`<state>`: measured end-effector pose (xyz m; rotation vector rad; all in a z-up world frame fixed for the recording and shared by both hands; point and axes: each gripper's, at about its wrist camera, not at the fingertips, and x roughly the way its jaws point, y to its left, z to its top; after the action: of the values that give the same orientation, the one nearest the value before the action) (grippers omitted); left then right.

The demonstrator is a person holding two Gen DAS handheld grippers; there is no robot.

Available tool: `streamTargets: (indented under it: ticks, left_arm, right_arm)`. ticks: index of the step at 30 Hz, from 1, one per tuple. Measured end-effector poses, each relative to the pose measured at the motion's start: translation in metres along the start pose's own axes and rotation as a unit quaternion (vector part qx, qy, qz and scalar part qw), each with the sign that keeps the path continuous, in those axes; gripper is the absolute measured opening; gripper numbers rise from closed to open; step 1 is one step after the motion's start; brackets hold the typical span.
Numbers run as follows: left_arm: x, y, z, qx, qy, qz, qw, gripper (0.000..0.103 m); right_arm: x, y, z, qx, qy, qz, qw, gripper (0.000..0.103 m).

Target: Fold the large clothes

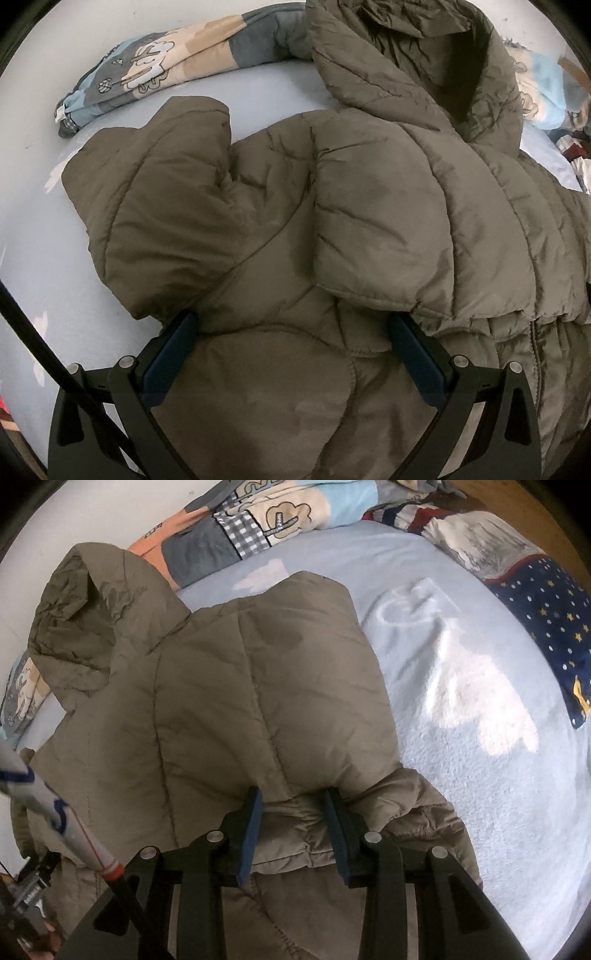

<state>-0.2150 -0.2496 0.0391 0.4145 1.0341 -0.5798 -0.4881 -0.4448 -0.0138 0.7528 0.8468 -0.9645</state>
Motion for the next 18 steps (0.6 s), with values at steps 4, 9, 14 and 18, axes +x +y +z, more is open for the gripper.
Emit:
streamTargets:
  ticks: [4, 9, 14, 18]
  left_arm:
    - [-0.015, 0.009, 0.003, -0.029, -0.003, -0.034, 0.999, 0.103]
    - [-0.041, 0.023, 0.011, -0.049, -0.038, -0.049, 0.9969, 0.103]
    - [-0.046, 0.056, 0.016, -0.102, -0.046, -0.048, 0.9926, 0.103]
    - [-0.038, 0.073, 0.017, -0.121, -0.029, -0.051, 0.9909, 0.103]
  right_arm:
    - [-0.019, 0.008, 0.002, -0.001, -0.019, -0.007, 1.0, 0.038]
    - [-0.049, 0.046, -0.004, -0.056, -0.07, 0.028, 0.996, 0.055]
    - [-0.044, 0.086, -0.019, -0.114, -0.072, 0.051, 0.99, 0.055]
    - [-0.021, 0.1, -0.025, -0.125, -0.045, 0.049, 0.99, 0.055]
